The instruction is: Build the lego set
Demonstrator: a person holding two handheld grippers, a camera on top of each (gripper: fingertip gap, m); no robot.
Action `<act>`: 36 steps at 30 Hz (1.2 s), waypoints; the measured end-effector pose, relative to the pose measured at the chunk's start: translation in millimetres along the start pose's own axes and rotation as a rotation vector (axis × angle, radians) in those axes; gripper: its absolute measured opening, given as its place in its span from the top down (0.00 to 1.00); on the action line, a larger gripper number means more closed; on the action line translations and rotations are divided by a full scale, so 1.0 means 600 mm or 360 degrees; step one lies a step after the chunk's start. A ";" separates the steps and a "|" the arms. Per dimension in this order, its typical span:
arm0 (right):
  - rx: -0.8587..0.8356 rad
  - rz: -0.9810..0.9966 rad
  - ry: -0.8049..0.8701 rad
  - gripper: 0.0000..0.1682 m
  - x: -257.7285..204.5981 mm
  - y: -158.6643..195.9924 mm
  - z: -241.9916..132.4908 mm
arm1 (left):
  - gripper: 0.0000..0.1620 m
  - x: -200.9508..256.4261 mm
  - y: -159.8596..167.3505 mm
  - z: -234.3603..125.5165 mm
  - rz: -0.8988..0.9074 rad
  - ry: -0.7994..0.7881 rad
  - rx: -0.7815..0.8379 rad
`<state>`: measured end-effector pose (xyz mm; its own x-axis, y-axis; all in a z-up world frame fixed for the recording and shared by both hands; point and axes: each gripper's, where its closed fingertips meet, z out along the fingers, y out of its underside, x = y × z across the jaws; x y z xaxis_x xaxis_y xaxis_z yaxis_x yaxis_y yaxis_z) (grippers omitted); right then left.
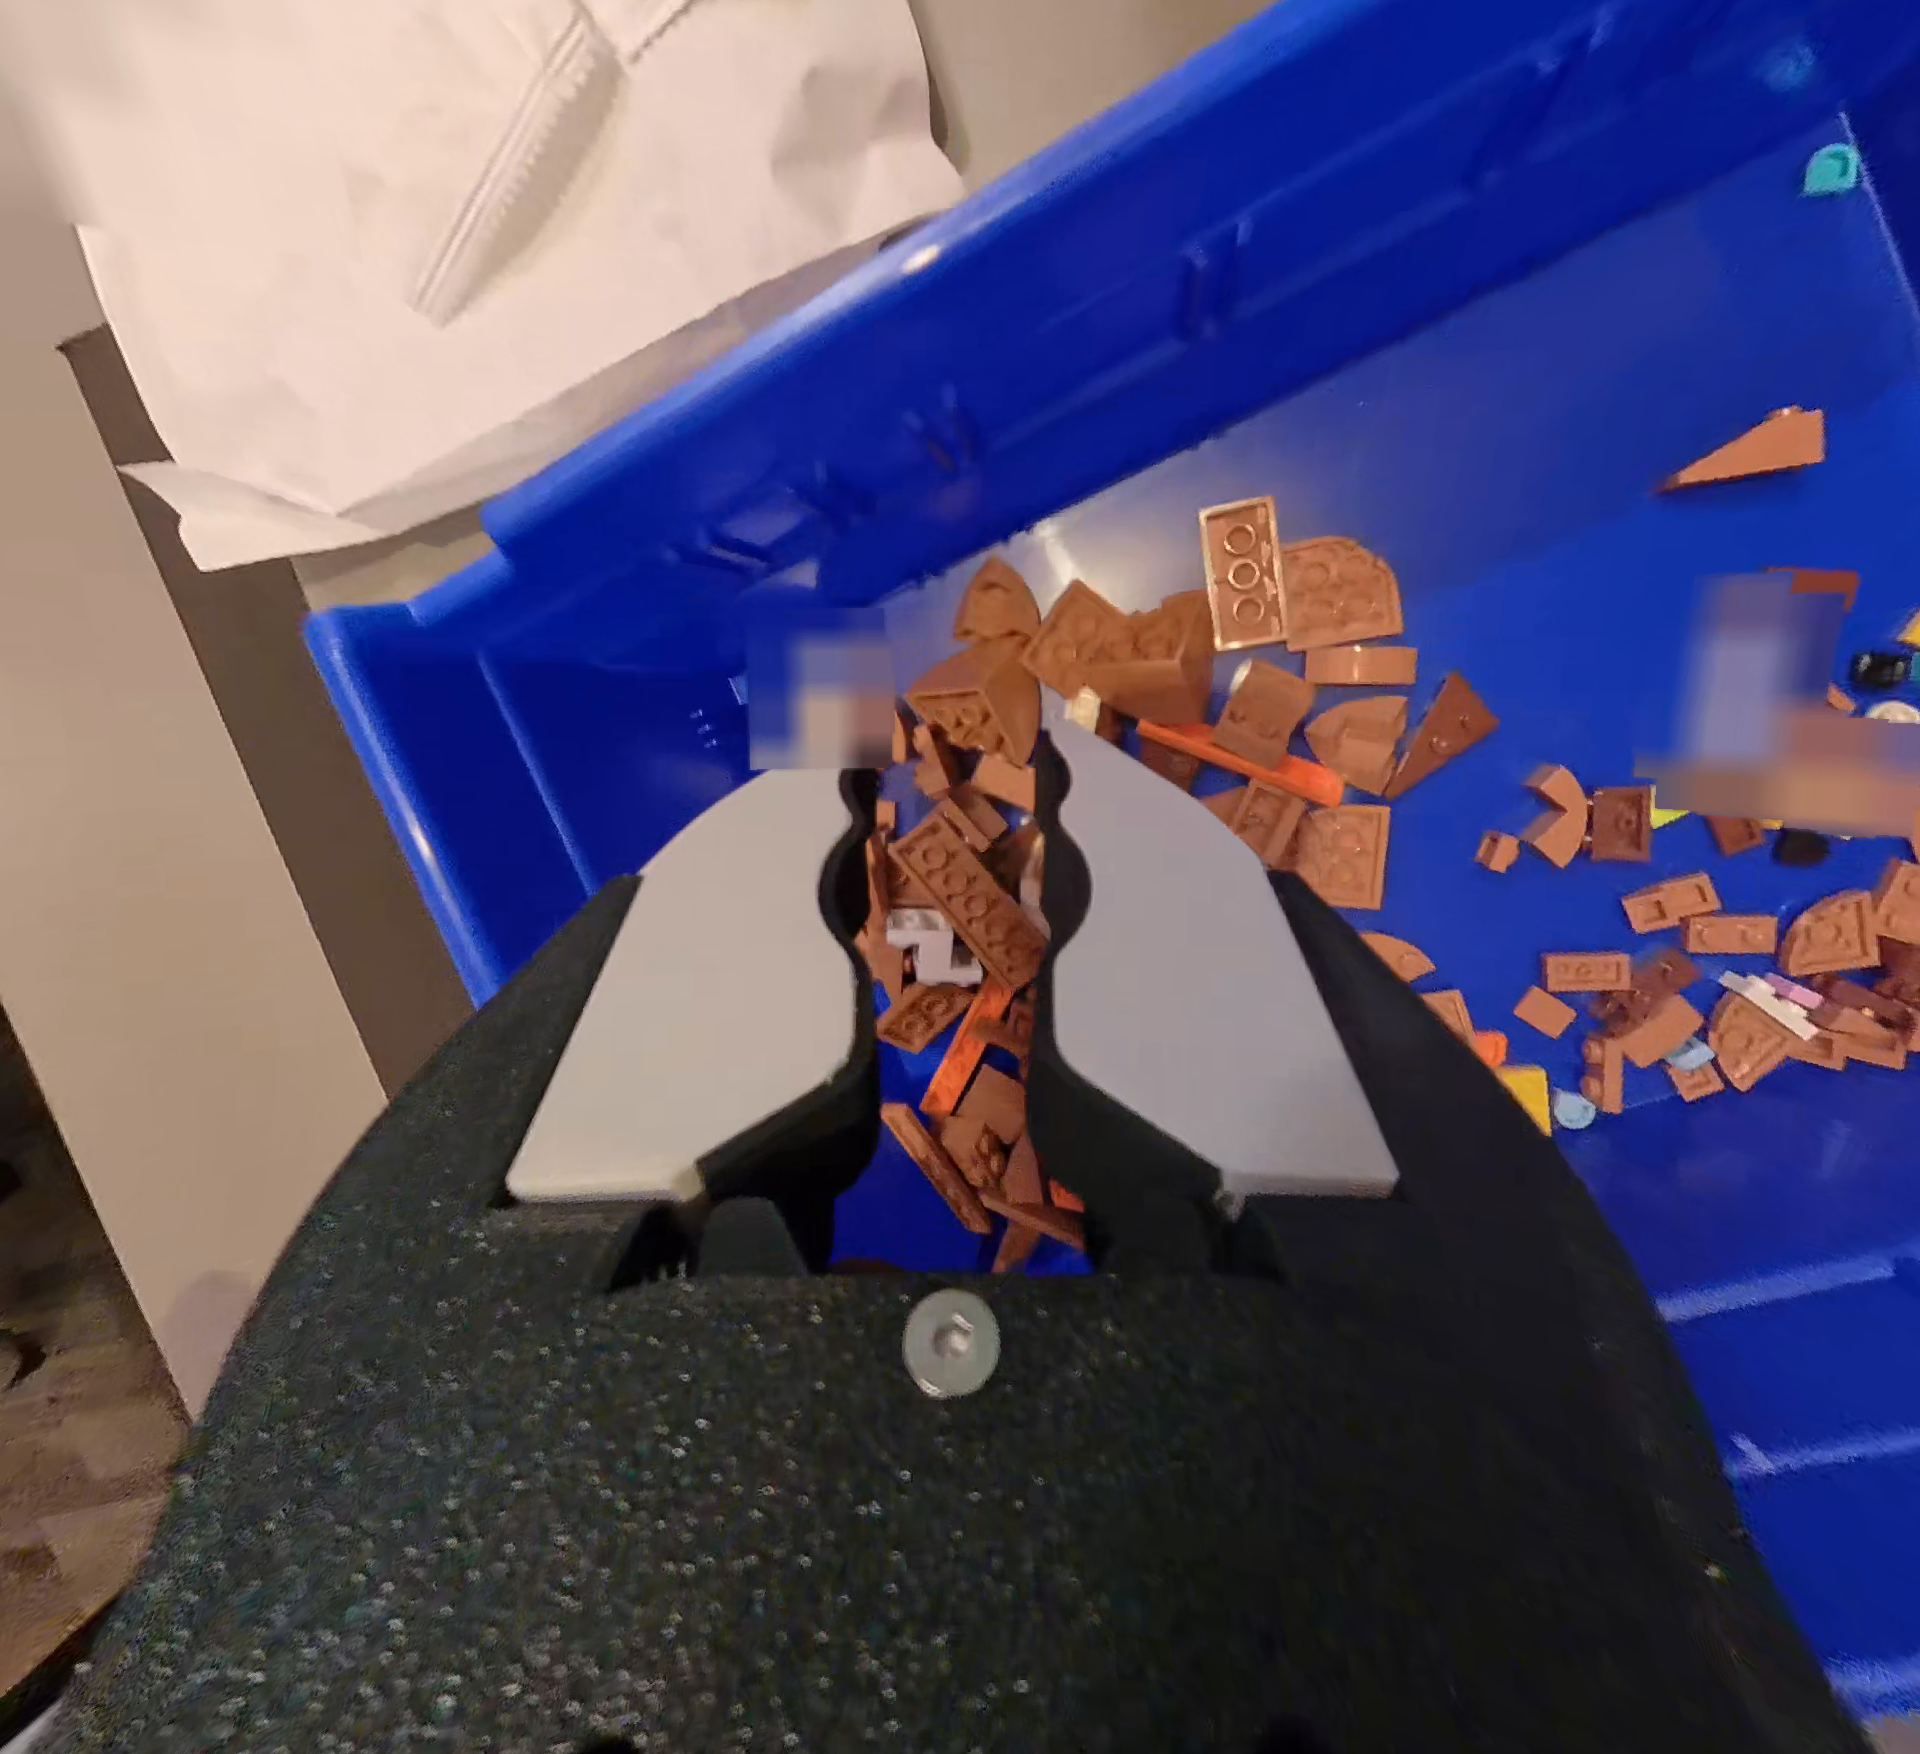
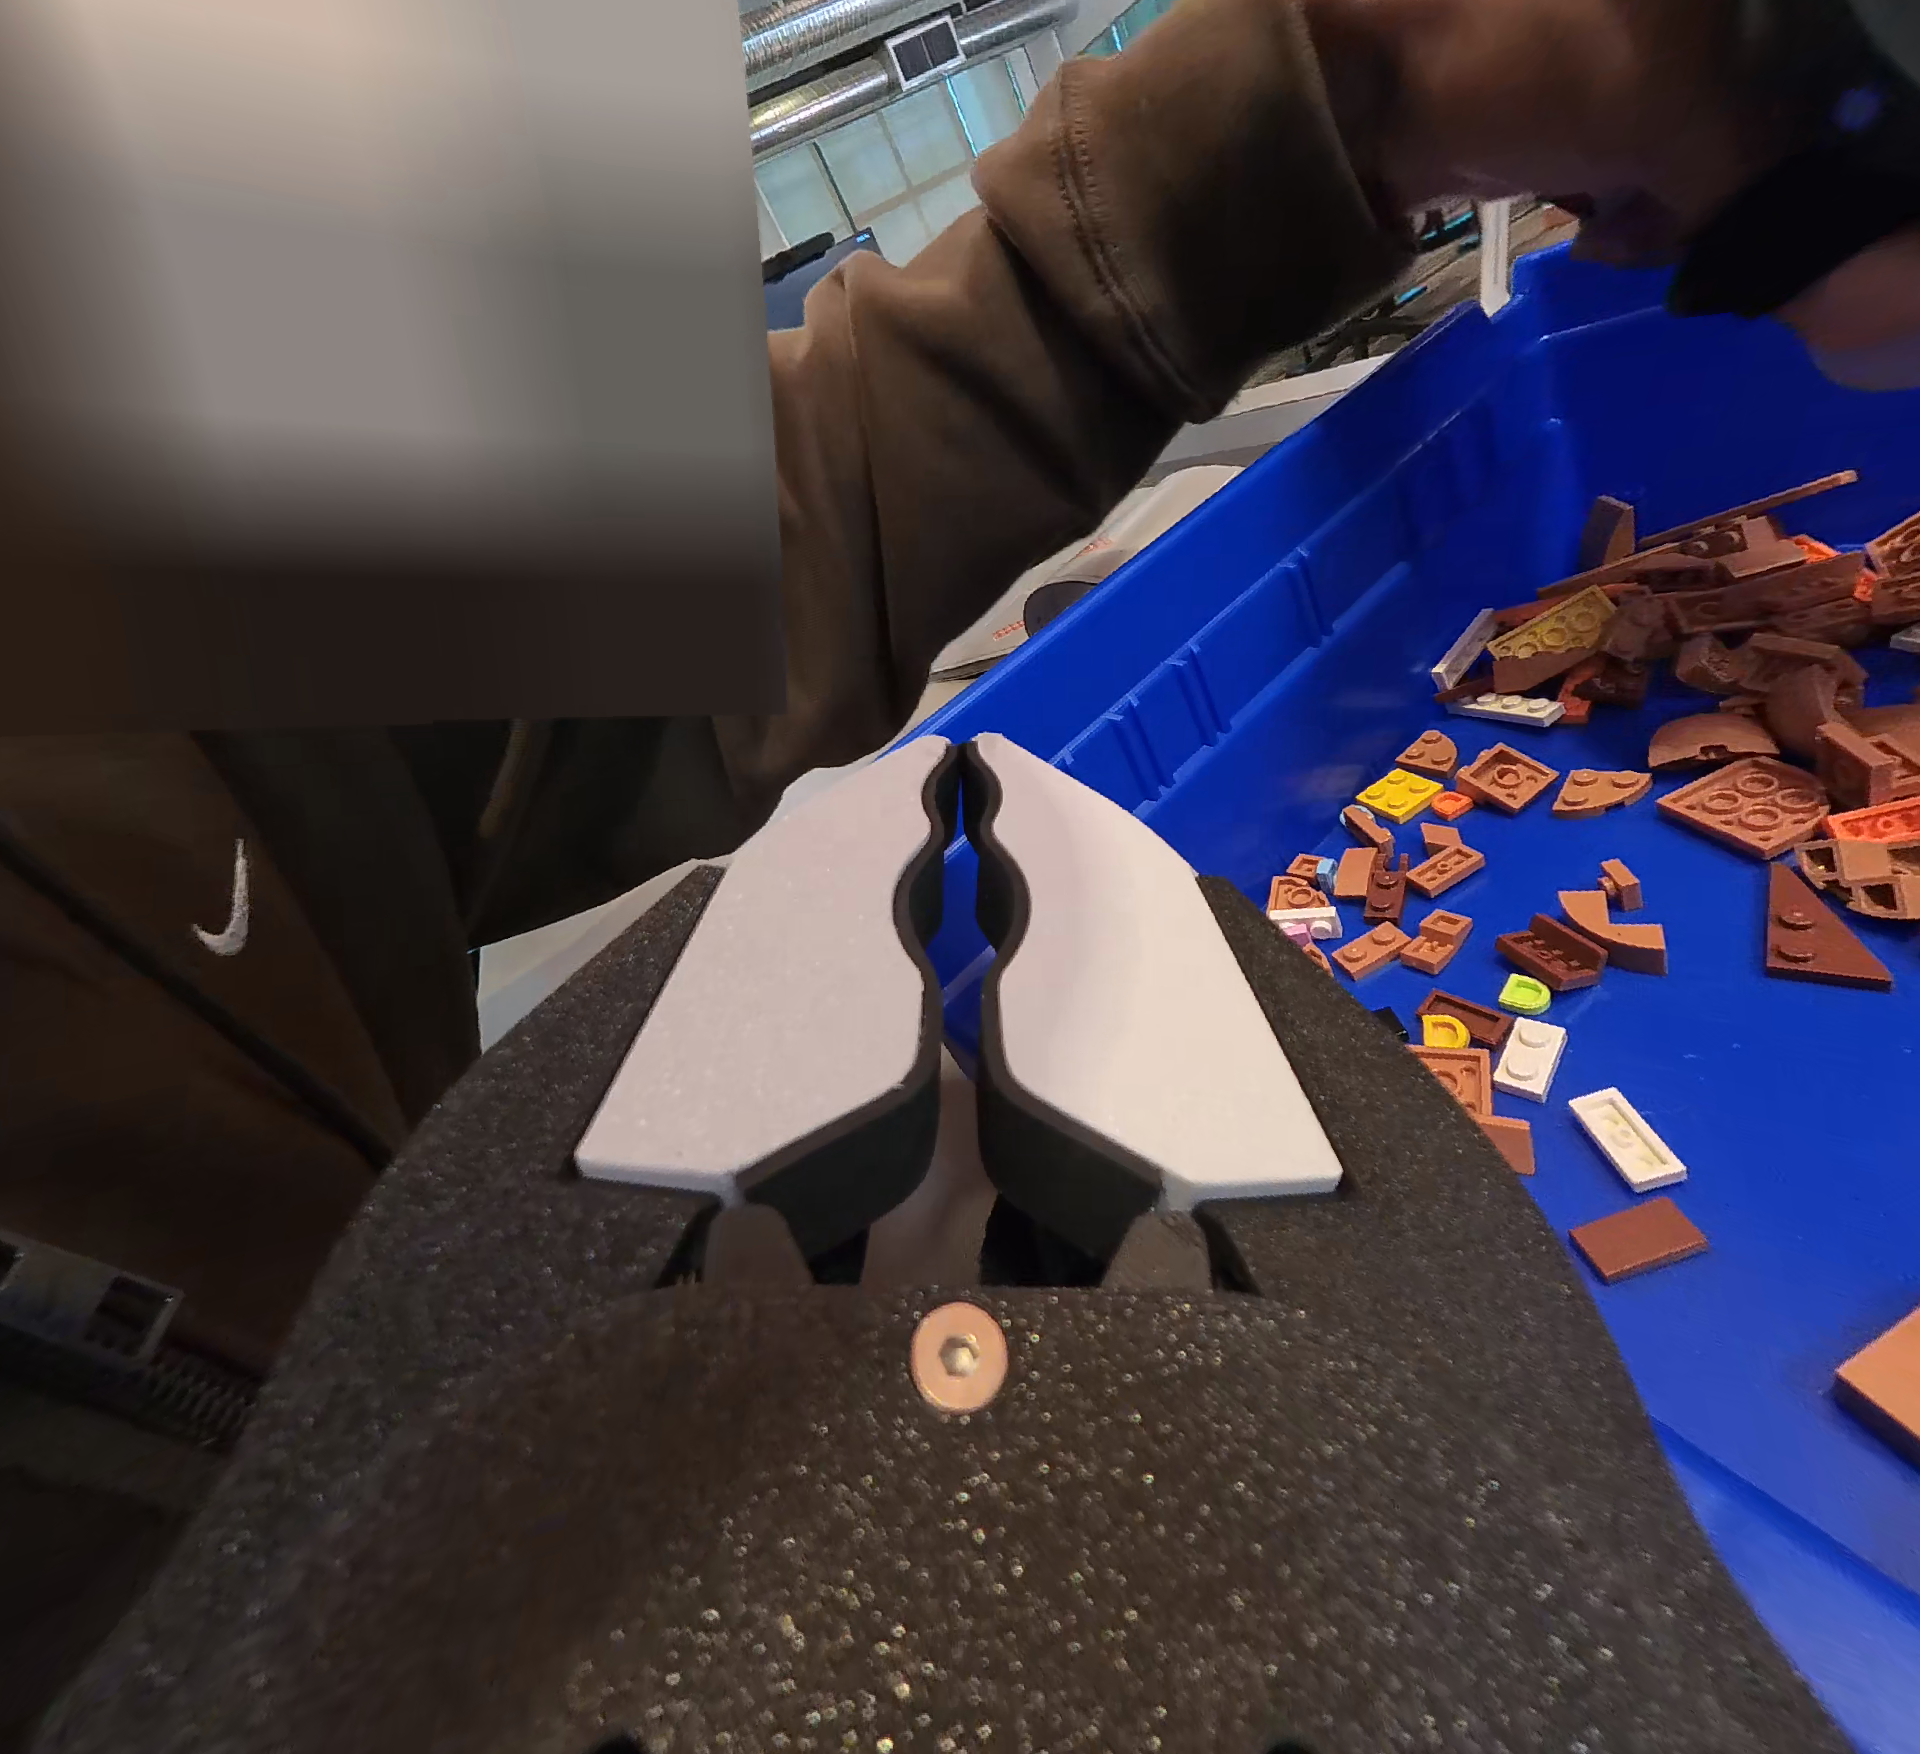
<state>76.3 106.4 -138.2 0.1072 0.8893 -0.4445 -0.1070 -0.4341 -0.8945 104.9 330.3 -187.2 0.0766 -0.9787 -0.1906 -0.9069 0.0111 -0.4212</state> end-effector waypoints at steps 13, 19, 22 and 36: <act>0.0005 0.0001 -0.0001 1.00 0.000 -0.001 0.000 | 0.85 0.095 0.084 0.021 0.0341 0.0383 -0.0418; 0.0005 0.0001 -0.0001 1.00 0.000 -0.001 0.000 | 0.93 0.094 0.085 0.036 0.0391 0.0358 -0.0455; 0.0006 0.0002 -0.0001 1.00 0.000 -0.001 0.000 | 0.94 0.074 0.059 0.030 0.0330 0.0281 -0.0318; 0.0010 0.0003 -0.0004 1.00 -0.001 -0.002 -0.001 | 0.83 0.060 0.090 0.003 0.0088 0.0219 -0.0468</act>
<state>76.9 106.3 -137.1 0.1047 0.8889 -0.4459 -0.1132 -0.4348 -0.8934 59.2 296.1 -218.7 -0.0146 -0.9970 -0.0762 -0.9904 0.0249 -0.1357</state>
